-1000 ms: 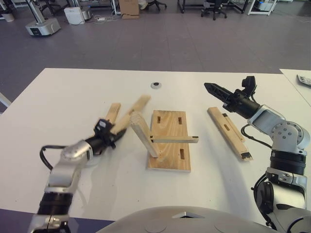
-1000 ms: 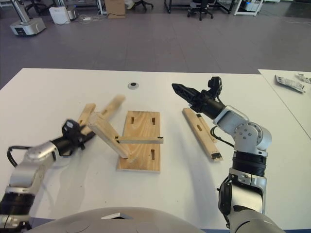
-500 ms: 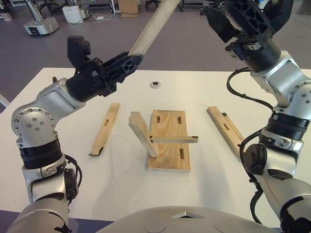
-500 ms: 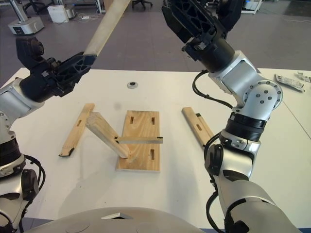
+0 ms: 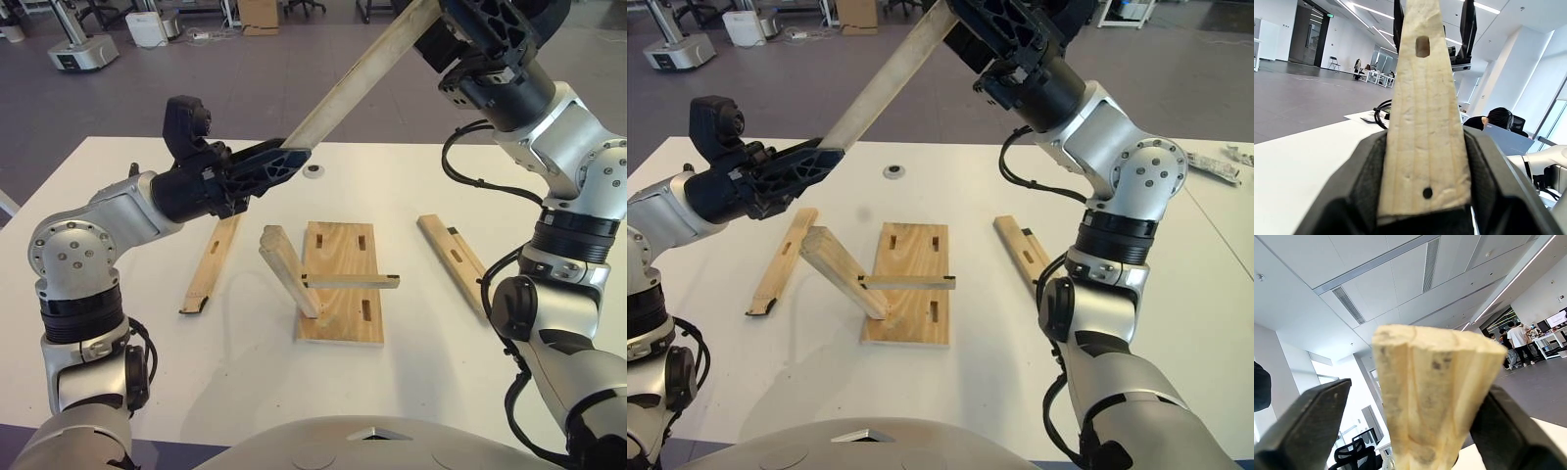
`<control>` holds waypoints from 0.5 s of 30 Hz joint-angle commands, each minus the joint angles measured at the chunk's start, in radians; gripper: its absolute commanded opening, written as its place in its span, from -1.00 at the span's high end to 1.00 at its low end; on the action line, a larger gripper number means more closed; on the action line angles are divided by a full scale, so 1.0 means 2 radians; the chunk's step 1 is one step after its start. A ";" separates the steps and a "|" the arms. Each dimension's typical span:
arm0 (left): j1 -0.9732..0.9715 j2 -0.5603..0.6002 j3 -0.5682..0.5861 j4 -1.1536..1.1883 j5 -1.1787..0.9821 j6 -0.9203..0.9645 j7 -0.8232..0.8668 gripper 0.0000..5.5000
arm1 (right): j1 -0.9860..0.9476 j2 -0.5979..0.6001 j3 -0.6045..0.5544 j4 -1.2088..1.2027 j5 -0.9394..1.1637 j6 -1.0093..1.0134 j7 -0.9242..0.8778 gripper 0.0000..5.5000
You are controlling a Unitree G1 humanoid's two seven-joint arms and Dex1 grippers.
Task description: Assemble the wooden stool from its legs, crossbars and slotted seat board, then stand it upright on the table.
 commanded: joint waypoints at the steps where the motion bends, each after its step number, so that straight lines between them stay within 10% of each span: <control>1: 0.011 0.001 0.000 -0.003 -0.009 -0.001 0.002 0.25 | -0.007 -0.010 0.001 0.000 0.009 0.008 0.006 -0.10; 11: -0.016 -0.040 0.033 0.026 -0.050 -0.058 0.091 0.25 | -0.020 -0.017 0.015 -0.021 -0.007 -0.004 -0.007 0.24; 15: -0.031 -0.017 0.086 0.079 -0.013 -0.110 0.101 -0.10 | -0.038 -0.021 0.013 0.003 -0.074 -0.055 -0.039 0.25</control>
